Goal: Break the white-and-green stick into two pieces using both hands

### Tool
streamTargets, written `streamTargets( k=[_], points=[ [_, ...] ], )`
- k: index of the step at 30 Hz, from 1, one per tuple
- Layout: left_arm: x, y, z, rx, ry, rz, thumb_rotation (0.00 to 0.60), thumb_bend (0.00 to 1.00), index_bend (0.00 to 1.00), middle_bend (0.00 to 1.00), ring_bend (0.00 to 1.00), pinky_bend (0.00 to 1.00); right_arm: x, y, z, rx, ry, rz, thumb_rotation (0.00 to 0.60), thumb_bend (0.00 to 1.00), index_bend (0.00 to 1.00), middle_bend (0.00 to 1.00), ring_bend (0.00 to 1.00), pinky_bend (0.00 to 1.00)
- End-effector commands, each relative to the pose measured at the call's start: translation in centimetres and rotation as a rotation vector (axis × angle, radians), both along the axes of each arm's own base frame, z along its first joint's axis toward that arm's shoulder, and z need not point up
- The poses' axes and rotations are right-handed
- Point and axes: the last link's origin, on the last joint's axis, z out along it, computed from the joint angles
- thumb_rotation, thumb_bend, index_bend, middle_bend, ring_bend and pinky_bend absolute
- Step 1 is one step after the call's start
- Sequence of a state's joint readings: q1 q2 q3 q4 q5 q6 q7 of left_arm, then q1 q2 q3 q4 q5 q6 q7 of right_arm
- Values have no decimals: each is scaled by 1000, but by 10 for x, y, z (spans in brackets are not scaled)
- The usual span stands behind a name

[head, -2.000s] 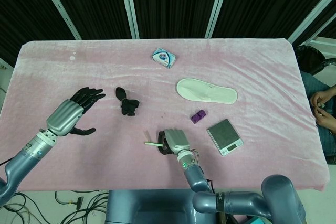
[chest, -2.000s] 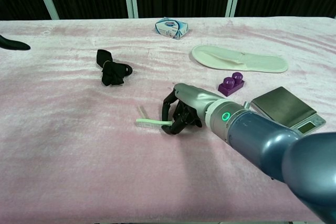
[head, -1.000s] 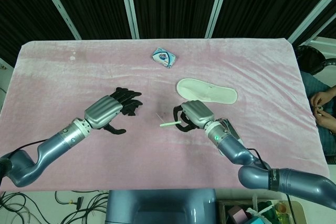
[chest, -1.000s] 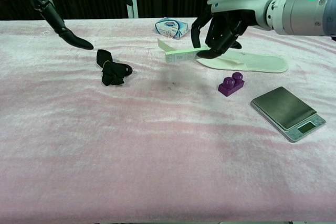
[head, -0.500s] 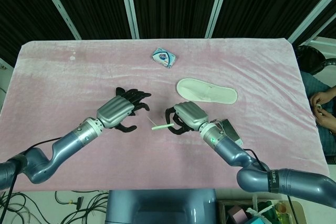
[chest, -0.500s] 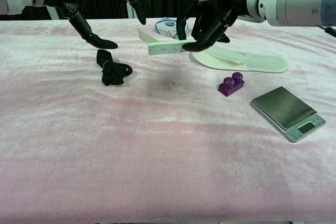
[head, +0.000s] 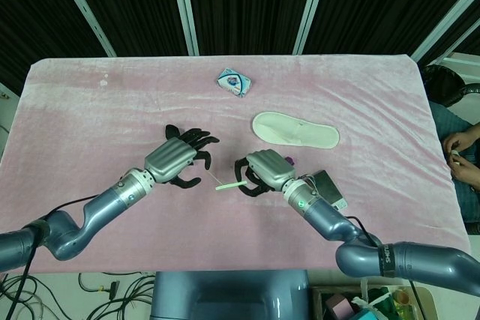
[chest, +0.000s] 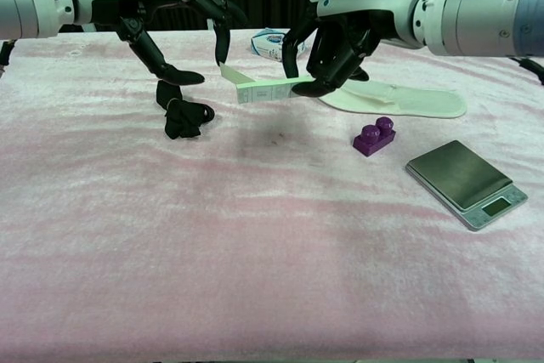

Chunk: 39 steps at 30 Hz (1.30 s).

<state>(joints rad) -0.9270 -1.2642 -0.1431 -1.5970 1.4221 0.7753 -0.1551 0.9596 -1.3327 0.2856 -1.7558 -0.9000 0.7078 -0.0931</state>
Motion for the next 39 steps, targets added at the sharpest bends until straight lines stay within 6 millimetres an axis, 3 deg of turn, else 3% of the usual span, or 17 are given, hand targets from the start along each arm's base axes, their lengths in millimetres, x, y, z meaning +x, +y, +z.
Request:
streamTargets(
  k=[1, 24, 39],
  points=[
    [0, -1, -1, -3, 3, -3, 600, 360, 492, 114, 0, 0, 0, 0, -1, 0, 0, 0, 600, 462, 687, 894, 842, 785],
    [2, -1, -10, -11, 17, -3, 600, 454, 567, 161, 0, 0, 4, 2, -4, 12, -14, -1, 600, 477, 698, 898, 846, 785],
    [-2, -1, -8, 6, 4, 3, 600, 526, 644, 206, 0, 0, -5, 3, -2, 15, -4, -6, 600, 494, 710, 902, 849, 785]
  ],
)
